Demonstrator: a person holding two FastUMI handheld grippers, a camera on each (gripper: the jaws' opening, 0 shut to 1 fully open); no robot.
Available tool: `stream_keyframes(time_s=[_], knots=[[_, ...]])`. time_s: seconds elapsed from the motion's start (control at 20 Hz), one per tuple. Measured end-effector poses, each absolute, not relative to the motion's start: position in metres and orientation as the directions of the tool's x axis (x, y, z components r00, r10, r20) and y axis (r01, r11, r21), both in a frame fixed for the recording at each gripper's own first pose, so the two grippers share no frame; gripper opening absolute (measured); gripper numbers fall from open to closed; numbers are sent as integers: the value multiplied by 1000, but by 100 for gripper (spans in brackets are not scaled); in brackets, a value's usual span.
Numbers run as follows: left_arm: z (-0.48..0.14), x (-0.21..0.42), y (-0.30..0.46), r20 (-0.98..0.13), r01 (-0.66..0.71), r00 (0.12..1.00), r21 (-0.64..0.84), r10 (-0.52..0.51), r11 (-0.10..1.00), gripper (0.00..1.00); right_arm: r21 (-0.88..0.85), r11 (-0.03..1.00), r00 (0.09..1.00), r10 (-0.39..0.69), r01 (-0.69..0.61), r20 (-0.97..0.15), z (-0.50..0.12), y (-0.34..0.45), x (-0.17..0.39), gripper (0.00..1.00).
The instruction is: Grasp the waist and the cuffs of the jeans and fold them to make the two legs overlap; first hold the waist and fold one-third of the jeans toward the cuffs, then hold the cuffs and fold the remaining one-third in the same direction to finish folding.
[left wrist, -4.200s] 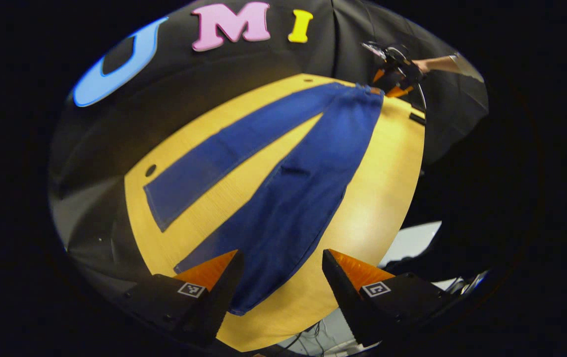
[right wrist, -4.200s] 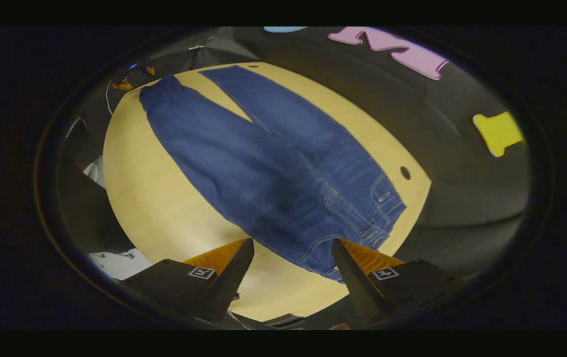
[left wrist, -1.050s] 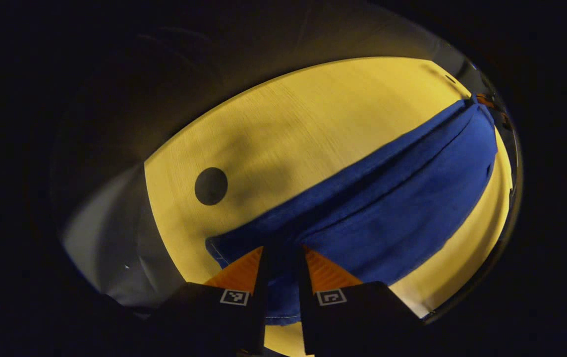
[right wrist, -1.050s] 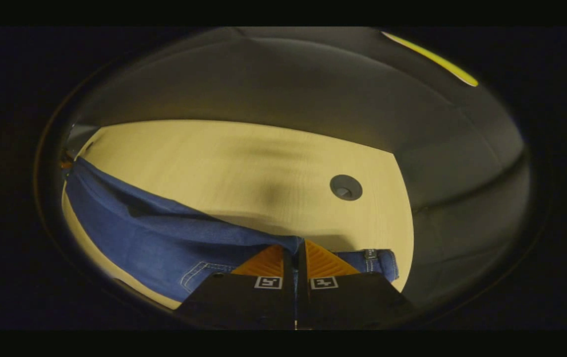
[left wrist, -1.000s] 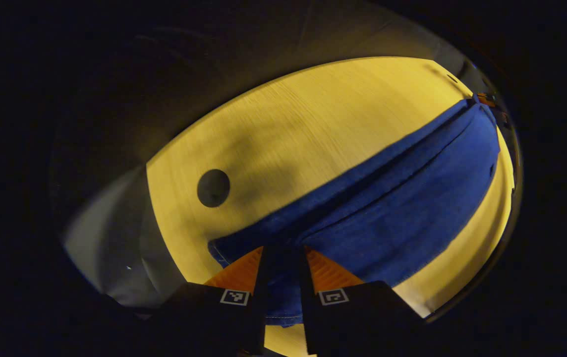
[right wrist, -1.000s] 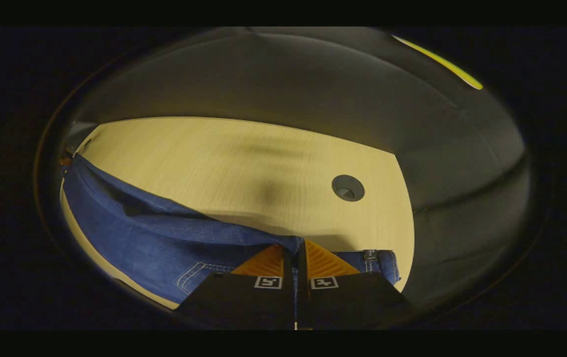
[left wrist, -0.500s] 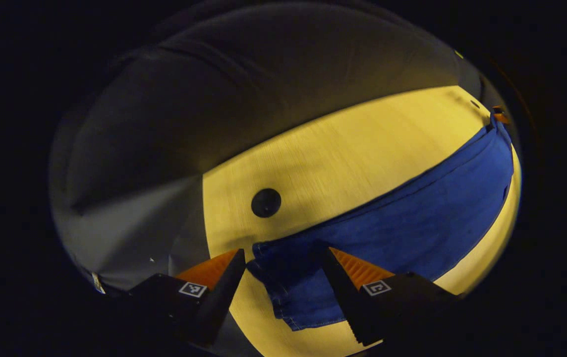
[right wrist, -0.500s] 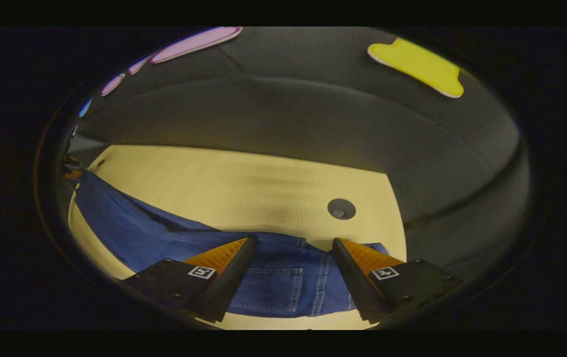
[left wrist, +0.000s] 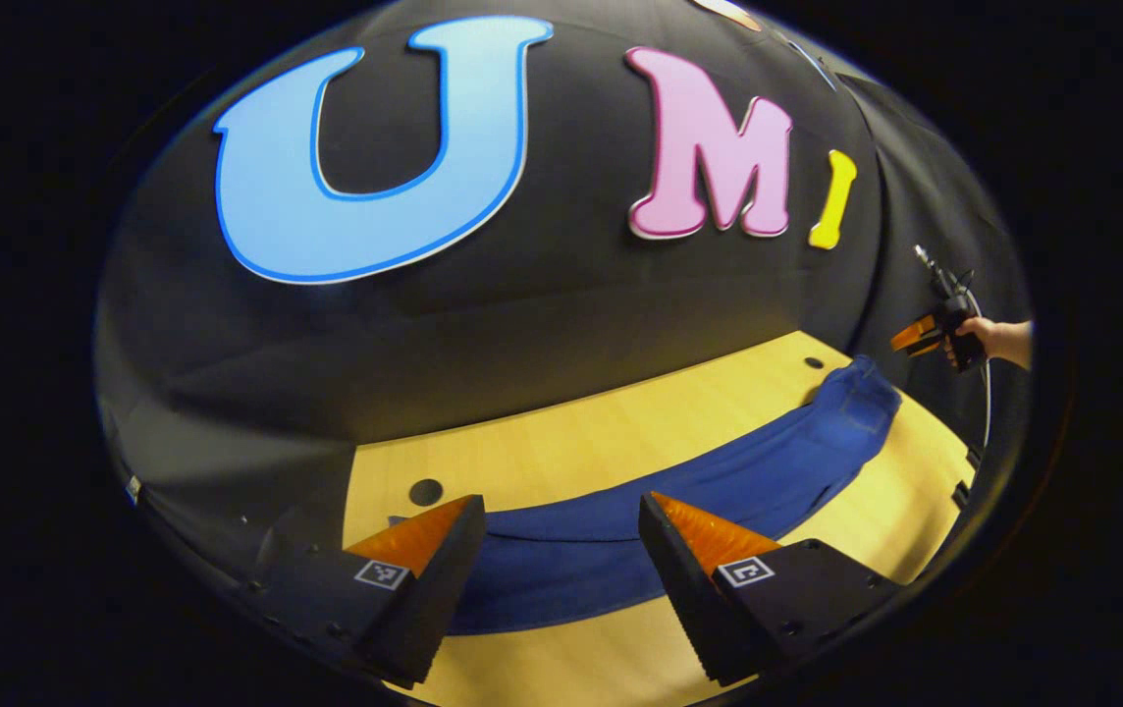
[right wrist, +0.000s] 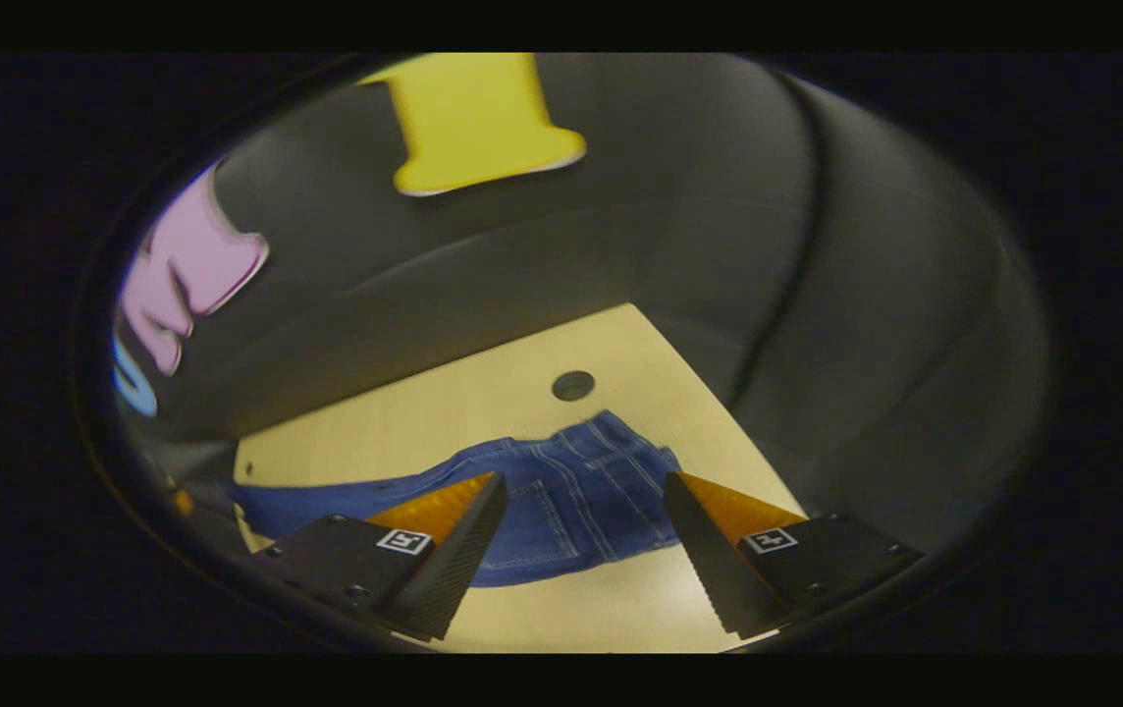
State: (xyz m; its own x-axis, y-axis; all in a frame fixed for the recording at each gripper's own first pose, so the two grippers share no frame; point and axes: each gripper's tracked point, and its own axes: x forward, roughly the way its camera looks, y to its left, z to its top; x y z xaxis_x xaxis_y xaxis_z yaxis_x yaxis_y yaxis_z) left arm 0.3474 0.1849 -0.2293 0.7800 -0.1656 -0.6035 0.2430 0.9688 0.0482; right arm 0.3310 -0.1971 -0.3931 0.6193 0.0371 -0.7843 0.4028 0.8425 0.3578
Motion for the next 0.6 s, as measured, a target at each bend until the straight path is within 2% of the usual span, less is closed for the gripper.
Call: stream_keyframes(time_s=[0.15,0.35,0.45,0.6], knots=[[-199,333,191,-565,256,790,-50,-239,965,98,402,734,567,29,547,-823,-425,-205,309,100],[-196,329,191,-565,265,792,-26,-233,964,98,353,677,461,23,646,-887,-465,-212,294,98],[-202,329,192,-600,266,776,31,-195,963,98,311,622,396,2,719,-918,-480,-220,292,98],[-213,323,189,-619,262,762,27,-190,965,98,300,570,364,2,765,-931,-481,-224,292,98]])
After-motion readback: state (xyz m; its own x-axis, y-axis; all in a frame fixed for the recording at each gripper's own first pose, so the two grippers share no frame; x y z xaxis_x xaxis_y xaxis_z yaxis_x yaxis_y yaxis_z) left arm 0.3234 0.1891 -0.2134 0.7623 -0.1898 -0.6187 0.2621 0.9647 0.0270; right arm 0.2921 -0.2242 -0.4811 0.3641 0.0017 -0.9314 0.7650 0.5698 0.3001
